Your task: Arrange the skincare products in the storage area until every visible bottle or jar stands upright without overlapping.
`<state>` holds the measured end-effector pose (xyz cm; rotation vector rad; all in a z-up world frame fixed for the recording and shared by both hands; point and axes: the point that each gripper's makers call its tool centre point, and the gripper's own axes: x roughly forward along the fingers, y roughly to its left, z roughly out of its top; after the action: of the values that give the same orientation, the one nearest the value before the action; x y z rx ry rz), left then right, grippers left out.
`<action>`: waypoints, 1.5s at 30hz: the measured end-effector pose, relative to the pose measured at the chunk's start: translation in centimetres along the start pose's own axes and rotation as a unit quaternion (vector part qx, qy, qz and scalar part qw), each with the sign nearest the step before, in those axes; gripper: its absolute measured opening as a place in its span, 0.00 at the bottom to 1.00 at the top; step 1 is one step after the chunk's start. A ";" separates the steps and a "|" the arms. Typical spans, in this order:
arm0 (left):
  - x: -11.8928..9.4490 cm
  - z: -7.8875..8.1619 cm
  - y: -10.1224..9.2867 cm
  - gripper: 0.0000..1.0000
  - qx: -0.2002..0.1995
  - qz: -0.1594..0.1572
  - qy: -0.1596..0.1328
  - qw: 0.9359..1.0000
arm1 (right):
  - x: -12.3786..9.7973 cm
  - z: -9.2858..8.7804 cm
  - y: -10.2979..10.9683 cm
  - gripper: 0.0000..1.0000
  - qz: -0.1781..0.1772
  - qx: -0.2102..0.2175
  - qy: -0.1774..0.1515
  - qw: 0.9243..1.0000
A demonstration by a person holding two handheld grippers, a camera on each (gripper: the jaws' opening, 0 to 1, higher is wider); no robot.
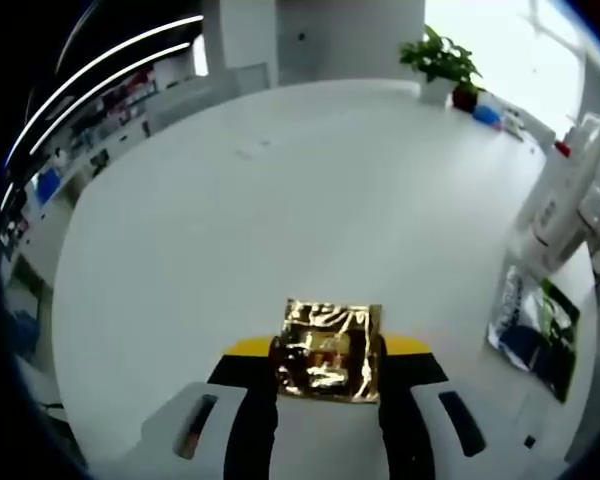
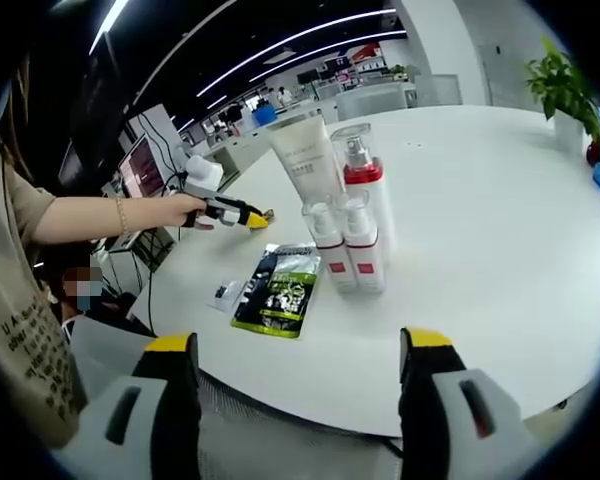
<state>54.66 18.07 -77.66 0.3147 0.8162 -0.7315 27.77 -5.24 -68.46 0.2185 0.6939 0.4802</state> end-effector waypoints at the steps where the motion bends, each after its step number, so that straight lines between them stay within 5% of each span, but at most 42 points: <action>1: -0.1 0.0 0.0 0.35 -0.002 0.001 0.000 1.000 | 0.0 0.0 0.0 0.83 0.000 0.000 0.000 1.000; 8: -1.0 -0.1 0.4 0.34 -0.008 0.007 0.000 1.000 | -0.1 0.2 0.1 0.83 0.001 -0.003 -0.008 1.000; 21: -5.1 2.0 -1.0 0.34 0.002 0.015 -0.042 0.999 | -0.4 1.0 0.5 0.83 0.008 -0.006 -0.032 0.999; 29: -10.3 3.7 -3.7 0.34 0.005 0.019 -0.082 0.996 | -0.7 1.6 1.0 0.83 0.026 -0.003 -0.048 0.999; 36: -15.7 6.4 -7.7 0.34 0.011 0.010 -0.148 0.989 | -0.6 2.0 2.0 0.86 0.039 -0.016 -0.051 0.998; 45: -19.6 9.0 -10.1 0.34 0.032 0.020 -0.194 0.980 | -1.1 3.5 3.7 0.86 0.068 -0.036 -0.069 0.995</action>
<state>43.46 15.31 -56.79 0.2352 0.4159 -0.7515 28.04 -2.72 -63.91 0.2298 0.5269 0.6125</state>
